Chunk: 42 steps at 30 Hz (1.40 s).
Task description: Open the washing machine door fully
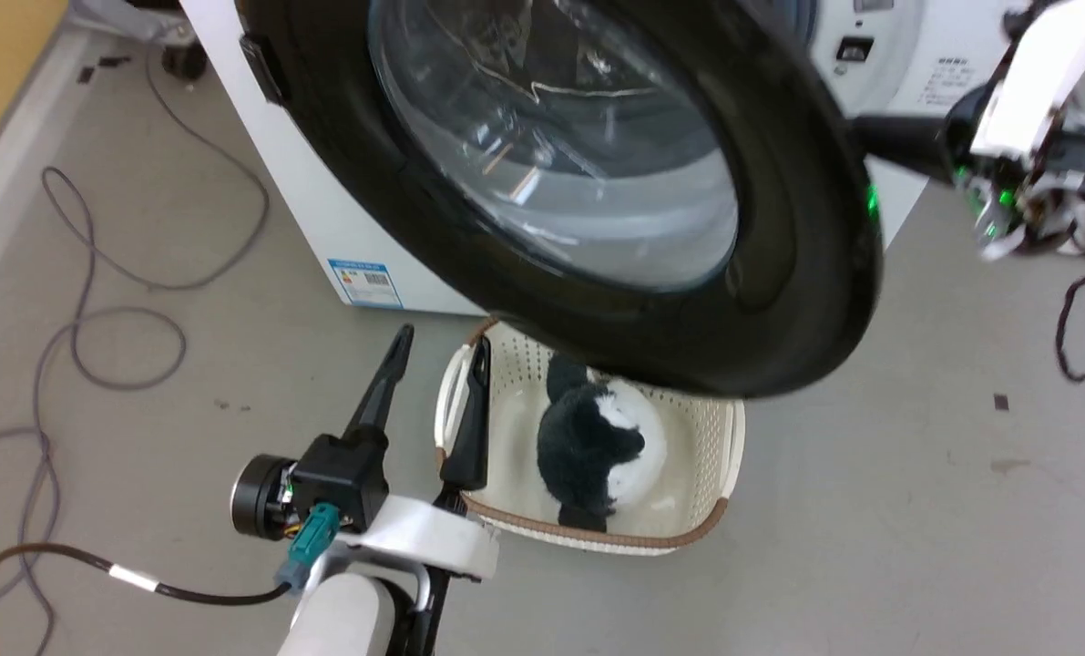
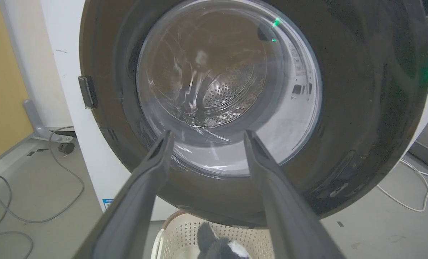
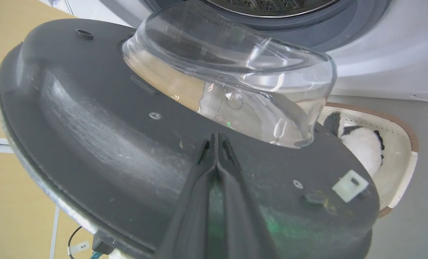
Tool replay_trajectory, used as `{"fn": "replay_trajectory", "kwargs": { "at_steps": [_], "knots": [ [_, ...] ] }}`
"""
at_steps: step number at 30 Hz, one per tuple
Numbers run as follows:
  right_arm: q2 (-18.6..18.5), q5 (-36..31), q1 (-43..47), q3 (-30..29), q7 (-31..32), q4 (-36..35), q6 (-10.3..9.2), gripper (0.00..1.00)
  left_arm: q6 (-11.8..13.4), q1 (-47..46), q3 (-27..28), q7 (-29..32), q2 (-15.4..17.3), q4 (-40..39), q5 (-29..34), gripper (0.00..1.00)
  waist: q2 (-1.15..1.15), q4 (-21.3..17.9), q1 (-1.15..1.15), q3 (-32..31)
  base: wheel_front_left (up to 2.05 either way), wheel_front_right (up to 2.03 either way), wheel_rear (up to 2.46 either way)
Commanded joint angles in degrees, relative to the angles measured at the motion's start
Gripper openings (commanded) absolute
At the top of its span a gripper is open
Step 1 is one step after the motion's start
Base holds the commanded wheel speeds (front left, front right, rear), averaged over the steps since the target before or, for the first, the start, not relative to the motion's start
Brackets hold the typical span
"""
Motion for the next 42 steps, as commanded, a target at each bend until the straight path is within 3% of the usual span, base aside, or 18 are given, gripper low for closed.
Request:
{"fn": "replay_trajectory", "kwargs": {
  "at_steps": [1, 24, 42],
  "knots": [
    [0.6, 0.56, 2.16, -0.01, 0.61, -1.04, 0.06, 0.0, -0.26, 0.91, 0.31, -0.29, 0.12, 0.22, 0.36, 1.0, 0.0, 0.15, 0.01, -0.77, 0.0, 0.0, 0.0],
    [2.4, 5.42, 21.38, 3.56, 4.3, -22.62, 0.06, 0.0, -0.77, 5.73, 2.1, -0.29, 0.12, 1.86, 0.57, 1.0, 0.0, 1.91, 0.01, -6.26, 0.0, 0.0, 0.0],
    [2.71, 7.99, 25.27, 7.97, 3.29, -27.47, 0.06, 0.0, -0.46, 6.08, 1.9, -0.29, 0.12, 2.13, 0.14, 1.0, 0.0, 0.9, 0.01, -7.13, 0.0, 0.0, 0.0]
  ]
}}
